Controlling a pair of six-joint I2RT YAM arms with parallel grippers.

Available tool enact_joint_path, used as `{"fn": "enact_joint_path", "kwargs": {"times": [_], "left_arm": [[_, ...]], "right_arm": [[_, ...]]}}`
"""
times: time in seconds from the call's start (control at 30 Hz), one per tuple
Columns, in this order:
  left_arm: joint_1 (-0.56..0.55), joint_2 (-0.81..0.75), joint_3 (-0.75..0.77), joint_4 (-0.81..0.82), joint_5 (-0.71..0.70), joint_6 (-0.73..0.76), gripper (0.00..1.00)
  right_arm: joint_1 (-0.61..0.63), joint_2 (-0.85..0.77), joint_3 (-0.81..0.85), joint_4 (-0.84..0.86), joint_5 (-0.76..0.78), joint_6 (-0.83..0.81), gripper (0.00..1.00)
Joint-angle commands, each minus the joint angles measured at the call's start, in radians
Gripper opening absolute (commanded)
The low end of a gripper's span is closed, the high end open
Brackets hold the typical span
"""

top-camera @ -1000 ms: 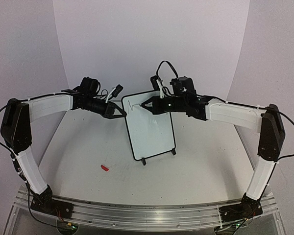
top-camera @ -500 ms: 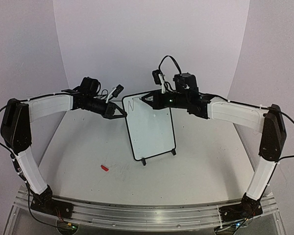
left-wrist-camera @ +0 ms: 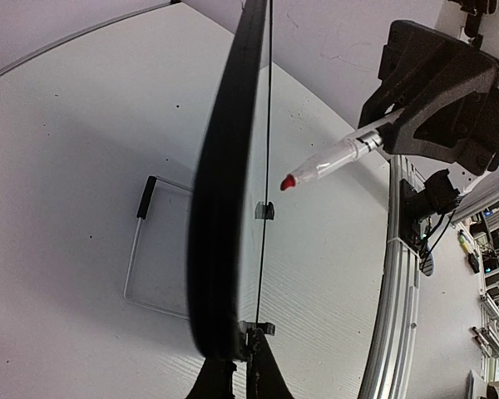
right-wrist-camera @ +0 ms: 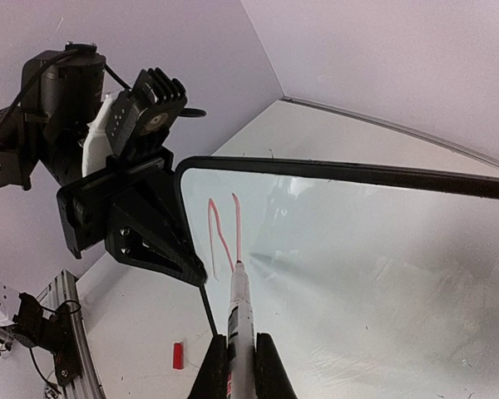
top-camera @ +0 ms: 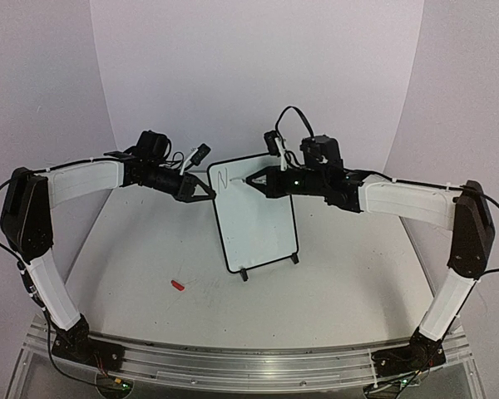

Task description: Write a sentence on the whiteboard

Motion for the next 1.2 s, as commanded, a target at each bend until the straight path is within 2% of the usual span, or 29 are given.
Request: {"fn": "enact_joint_path", "kwargs": {"times": [0.0, 0.4, 0.87, 1.17], "left_arm": [[-0.021, -0.008, 0.011, -0.028, -0.028, 0.042, 0.00], [-0.021, -0.008, 0.011, -0.029, -0.029, 0.043, 0.00], [-0.021, -0.011, 0.012, -0.031, -0.029, 0.044, 0.00], [-0.021, -0.009, 0.012, -0.032, -0.028, 0.044, 0.00]], "right_arm": [[-0.003, 0.002, 0.023, 0.045, 0.028, 0.005, 0.00], [-0.004, 0.033, 0.043, 0.044, 0.040, 0.015, 0.00], [-0.008, -0.027, -0.009, 0.044, 0.139, 0.022, 0.00], [-0.013, -0.022, 0.018, 0.049, 0.117, 0.015, 0.00]]}}
